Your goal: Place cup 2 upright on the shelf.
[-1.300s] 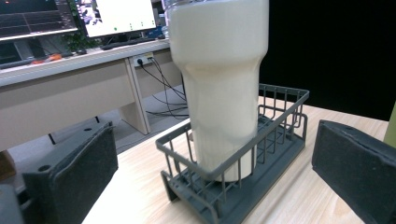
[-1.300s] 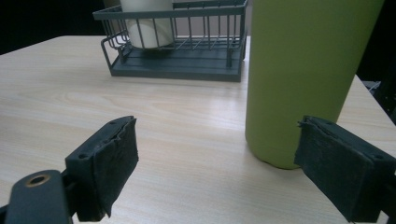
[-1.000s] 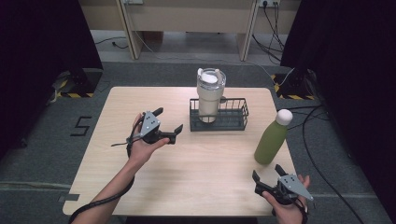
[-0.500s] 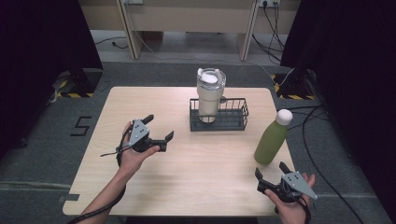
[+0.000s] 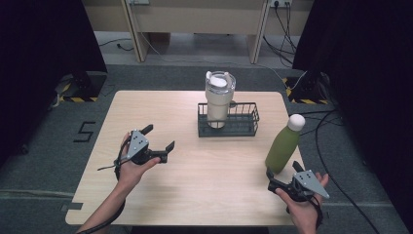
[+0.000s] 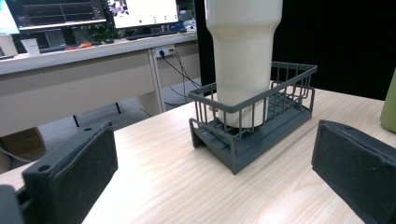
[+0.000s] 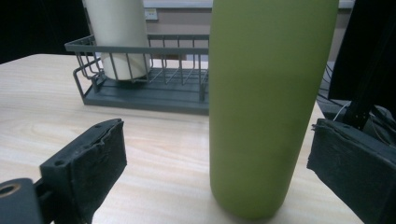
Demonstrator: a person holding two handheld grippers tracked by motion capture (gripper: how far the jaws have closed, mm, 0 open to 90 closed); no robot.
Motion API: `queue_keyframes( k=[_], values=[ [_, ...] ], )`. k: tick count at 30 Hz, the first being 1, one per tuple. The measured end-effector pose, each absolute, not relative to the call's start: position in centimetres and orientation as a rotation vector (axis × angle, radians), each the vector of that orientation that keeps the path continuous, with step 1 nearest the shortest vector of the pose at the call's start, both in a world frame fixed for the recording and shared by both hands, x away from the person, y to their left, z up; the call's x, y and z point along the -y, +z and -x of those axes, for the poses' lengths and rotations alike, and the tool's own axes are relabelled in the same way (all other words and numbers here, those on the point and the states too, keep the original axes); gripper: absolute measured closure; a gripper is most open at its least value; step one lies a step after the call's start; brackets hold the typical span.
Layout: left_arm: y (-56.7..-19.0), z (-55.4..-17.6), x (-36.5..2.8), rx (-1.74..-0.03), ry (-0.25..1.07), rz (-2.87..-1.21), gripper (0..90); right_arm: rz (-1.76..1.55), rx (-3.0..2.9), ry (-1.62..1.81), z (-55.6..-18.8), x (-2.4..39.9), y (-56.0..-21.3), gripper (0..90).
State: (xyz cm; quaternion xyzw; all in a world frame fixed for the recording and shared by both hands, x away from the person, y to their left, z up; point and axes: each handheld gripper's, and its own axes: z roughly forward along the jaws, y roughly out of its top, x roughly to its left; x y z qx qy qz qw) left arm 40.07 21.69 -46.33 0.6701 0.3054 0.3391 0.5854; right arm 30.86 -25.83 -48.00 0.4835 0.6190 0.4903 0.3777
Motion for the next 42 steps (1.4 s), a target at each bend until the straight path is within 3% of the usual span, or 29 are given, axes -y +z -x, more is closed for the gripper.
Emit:
queue_keyframes(
  k=[17,25,37,42],
  values=[
    [-46.7,-40.0,-22.3,-0.748,0.79,-1.547,0.0,-1.23,-1.522,1.219,-35.7,26.7,-46.6,1.1],
    [-46.9,-40.1,-22.3,-0.753,0.781,-1.548,0.0,-1.228,-1.514,1.22,-37.0,26.8,-46.2,5.4],
    [-47.0,-40.3,-22.3,-0.754,0.775,-1.553,0.0,-1.218,-1.509,1.21,-37.8,26.5,-46.1,20.3],
    [-47.1,-40.2,-22.3,-0.756,0.781,-1.556,0.0,-1.224,-1.511,1.215,-37.8,26.5,-46.1,20.9]
  ],
)
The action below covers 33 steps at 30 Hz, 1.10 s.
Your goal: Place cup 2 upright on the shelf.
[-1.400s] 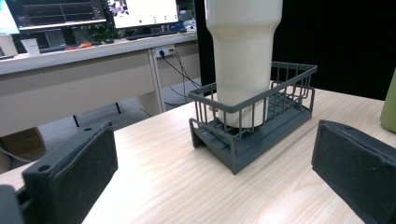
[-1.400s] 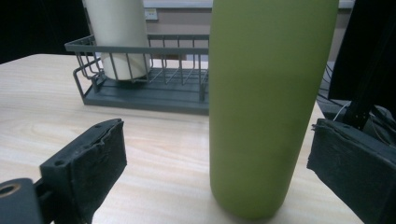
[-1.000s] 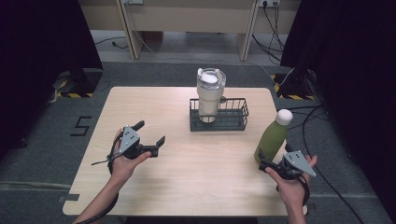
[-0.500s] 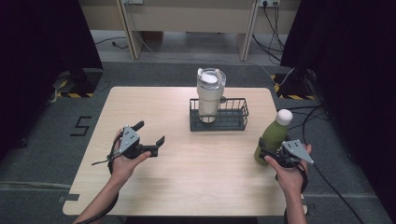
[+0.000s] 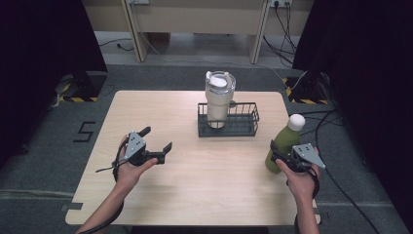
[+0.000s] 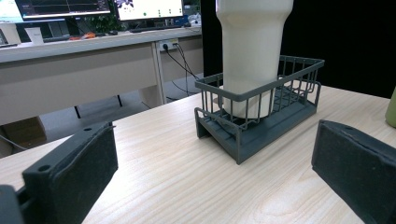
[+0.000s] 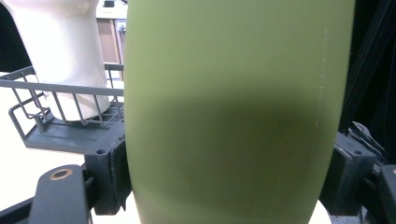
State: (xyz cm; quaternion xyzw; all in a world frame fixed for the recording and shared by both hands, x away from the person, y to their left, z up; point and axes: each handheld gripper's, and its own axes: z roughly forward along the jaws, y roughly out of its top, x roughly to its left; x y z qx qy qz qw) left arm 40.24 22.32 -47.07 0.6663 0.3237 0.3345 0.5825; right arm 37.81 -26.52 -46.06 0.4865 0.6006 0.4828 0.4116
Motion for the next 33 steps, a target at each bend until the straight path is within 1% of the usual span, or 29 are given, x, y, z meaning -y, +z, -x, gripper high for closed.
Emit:
queue_keyframes(
  k=[9,18,33],
  values=[
    [-47.1,-40.3,-22.3,-0.758,0.772,-1.556,0.0,-1.224,-1.503,1.217,-37.7,26.6,-45.7,21.1],
    [-47.1,-40.3,-22.3,-0.758,0.772,-1.552,0.0,-1.197,-1.48,1.244,-37.6,26.3,-44.2,21.2],
    [-47.2,-40.4,-22.5,-0.765,0.773,-1.554,0.0,-1.153,-1.463,1.275,-38.6,25.1,-42.0,21.2]
  ],
)
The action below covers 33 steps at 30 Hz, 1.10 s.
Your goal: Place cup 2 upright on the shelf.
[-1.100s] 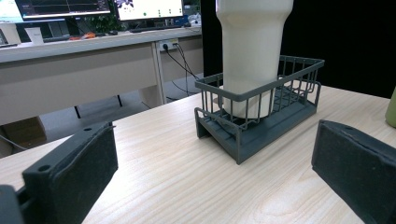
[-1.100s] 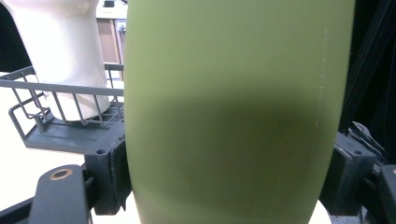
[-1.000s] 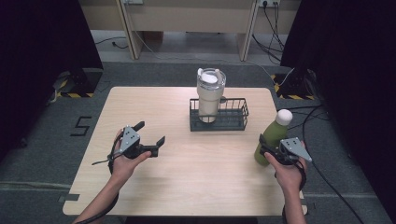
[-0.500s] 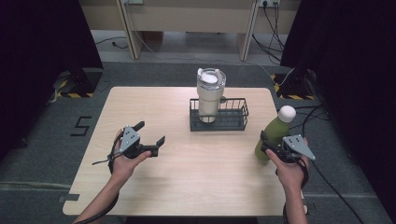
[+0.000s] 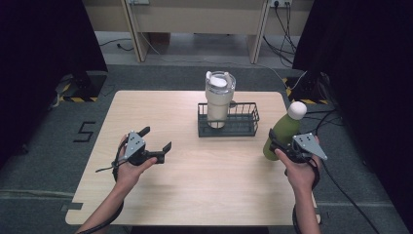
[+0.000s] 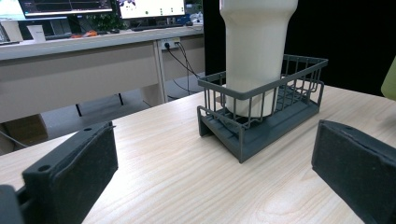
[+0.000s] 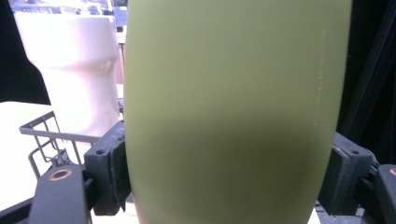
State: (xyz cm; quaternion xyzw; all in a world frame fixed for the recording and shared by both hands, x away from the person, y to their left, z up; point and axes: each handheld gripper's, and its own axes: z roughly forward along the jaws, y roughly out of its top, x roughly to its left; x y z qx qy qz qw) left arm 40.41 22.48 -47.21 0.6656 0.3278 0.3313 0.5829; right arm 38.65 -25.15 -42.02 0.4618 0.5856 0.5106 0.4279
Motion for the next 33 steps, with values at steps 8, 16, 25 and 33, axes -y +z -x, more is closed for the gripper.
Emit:
queue_keyframes(
  k=[8,16,25,33],
  values=[
    [-47.2,-40.4,-22.5,-0.769,0.773,-1.552,0.0,-1.139,-1.459,1.289,-39.3,24.6,-41.0,21.2],
    [-47.2,-40.4,-22.6,-0.77,0.776,-1.554,0.0,-1.126,-1.451,1.299,-39.9,23.9,-40.2,21.2],
    [-47.3,-40.4,-22.5,-0.769,0.777,-1.56,0.0,-1.103,-1.448,1.31,-40.8,22.9,-39.0,21.2],
    [-47.3,-40.4,-22.6,-0.772,0.776,-1.555,0.0,-1.094,-1.448,1.317,-41.5,22.1,-38.3,21.2]
  ],
)
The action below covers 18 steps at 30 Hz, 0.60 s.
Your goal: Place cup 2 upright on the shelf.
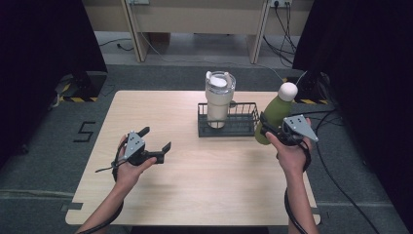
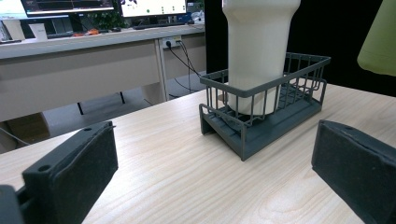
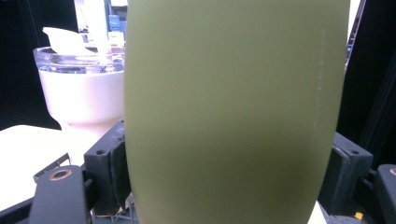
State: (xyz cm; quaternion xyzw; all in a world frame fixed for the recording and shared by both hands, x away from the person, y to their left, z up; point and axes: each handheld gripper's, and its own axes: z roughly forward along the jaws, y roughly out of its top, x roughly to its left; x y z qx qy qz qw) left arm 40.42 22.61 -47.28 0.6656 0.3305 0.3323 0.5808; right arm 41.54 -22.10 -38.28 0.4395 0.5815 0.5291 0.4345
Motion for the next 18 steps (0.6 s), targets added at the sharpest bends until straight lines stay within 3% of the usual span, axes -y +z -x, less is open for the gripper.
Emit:
queue_keyframes(
  k=[18],
  values=[
    [-47.3,-40.4,-22.6,-0.771,0.776,-1.554,0.0,-1.094,-1.429,1.336,-43.7,21.0,-36.9,21.2]
  ],
)
